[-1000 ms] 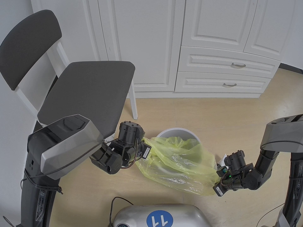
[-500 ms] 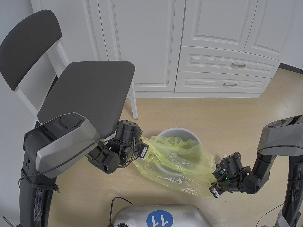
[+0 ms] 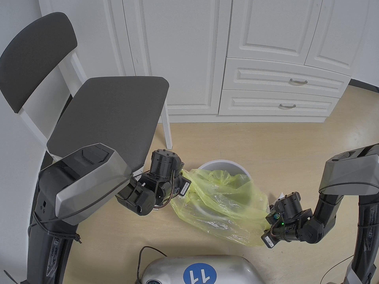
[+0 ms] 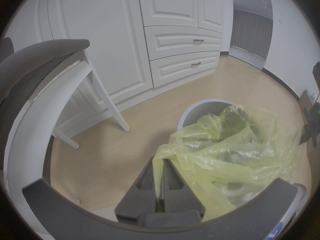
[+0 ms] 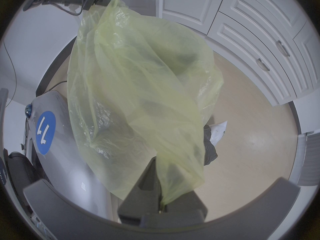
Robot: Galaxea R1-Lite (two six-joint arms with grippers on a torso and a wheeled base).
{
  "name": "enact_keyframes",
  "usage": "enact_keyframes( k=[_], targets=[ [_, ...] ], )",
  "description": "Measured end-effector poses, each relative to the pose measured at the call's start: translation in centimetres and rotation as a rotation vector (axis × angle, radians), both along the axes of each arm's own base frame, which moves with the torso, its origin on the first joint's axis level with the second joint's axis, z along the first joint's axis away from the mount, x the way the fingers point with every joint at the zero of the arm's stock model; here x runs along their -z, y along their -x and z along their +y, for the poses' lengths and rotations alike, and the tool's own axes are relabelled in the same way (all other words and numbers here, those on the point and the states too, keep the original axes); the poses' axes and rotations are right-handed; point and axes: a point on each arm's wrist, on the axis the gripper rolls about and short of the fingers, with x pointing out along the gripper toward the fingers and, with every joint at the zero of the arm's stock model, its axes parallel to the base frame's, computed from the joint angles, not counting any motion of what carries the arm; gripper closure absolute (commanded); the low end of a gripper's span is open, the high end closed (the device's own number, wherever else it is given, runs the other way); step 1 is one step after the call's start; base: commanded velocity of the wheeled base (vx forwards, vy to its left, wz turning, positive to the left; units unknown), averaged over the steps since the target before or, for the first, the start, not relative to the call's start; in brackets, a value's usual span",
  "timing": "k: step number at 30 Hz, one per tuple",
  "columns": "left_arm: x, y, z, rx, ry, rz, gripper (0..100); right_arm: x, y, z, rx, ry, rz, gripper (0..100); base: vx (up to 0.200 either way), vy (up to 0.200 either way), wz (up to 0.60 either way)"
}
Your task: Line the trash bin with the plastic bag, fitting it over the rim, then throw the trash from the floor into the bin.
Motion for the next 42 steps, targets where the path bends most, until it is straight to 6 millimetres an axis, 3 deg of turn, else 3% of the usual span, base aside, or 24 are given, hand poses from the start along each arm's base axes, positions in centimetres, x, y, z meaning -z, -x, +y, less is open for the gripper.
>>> enact_keyframes(
  k=[8, 9, 12, 13, 28, 42],
  targets=[
    [0.3, 0.5, 0.9, -0.01, -0.014, 0.024, 100, 0.2, -0.1, 0.0, 0.003, -0.001, 0.002, 100, 0.0, 0.0, 0.0],
    [0.3, 0.6, 1.0, -0.01, -0.014, 0.025, 100, 0.2, -0.1, 0.0, 0.004, -0.001, 0.002, 0, 0.0, 0.0, 0.0],
    [0.4, 0.9, 1.1, -0.008, -0.018, 0.033, 100, 0.2, -0.2, 0.0, 0.005, -0.001, 0.002, 0, 0.0, 0.0, 0.0],
    [0.4, 1.0, 1.2, -0.008, -0.018, 0.033, 0, 0.2, -0.2, 0.0, 0.006, -0.002, 0.003, 0, 0.0, 0.0, 0.0],
    [-0.2, 2.1, 1.9, -0.004, -0.019, 0.033, 0, -0.7, 0.5, -0.8, 0.007, -0.005, 0.0, 0, 0.0, 0.0, 0.0],
    [-2.2, 4.3, 3.0, 0.015, -0.018, 0.045, 0, -4.2, 1.2, -2.2, -0.037, -0.11, -0.052, 0, 0.0, 0.0, 0.0]
  ],
)
